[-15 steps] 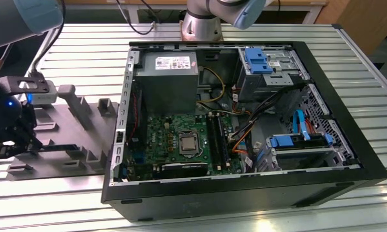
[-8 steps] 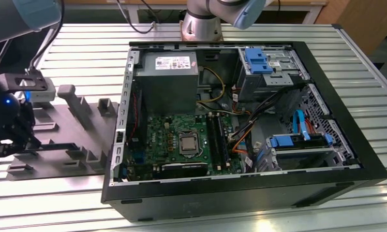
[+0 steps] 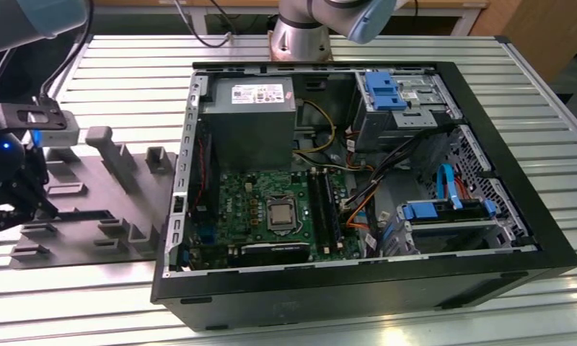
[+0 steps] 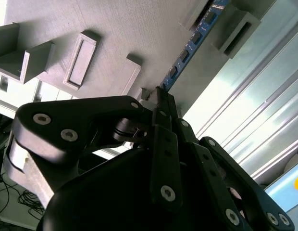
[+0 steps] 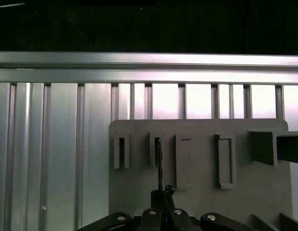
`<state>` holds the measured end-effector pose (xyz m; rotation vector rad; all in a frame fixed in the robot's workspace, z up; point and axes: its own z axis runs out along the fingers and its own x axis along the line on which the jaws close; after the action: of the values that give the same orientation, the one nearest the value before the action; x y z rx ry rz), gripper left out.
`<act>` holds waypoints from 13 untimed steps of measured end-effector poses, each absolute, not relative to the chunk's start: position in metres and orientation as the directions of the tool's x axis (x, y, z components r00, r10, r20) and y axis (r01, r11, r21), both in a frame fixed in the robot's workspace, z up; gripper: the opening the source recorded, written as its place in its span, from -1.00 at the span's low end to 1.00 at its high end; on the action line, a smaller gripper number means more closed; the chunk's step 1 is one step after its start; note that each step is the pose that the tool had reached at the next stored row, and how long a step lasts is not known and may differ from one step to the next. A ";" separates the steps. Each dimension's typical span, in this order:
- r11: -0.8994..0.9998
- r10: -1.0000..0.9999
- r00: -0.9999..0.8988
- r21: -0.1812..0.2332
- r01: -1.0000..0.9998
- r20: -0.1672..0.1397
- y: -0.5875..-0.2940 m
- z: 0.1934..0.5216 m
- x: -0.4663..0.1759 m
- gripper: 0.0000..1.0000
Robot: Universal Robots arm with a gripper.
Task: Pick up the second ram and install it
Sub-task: 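Pick up the second ram and move it above second insertion slot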
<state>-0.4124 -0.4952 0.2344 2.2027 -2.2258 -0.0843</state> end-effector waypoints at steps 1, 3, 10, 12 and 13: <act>0.010 -0.999 -0.011 0.045 -0.999 -0.031 -0.495 0.236 -0.412 -0.77; 0.010 -0.999 -0.011 0.045 -0.999 -0.031 -0.495 0.238 -0.412 -0.77; 0.009 -0.999 -0.011 0.045 -0.999 -0.031 -0.495 0.246 -0.412 -0.77; 0.009 -0.999 -0.011 0.045 -0.999 -0.031 -0.495 0.249 -0.412 -0.77; 0.009 -0.999 -0.011 0.045 -0.999 -0.031 -0.495 0.250 -0.412 -0.77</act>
<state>-0.4124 -0.4952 0.2503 2.2031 -2.2254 -0.0842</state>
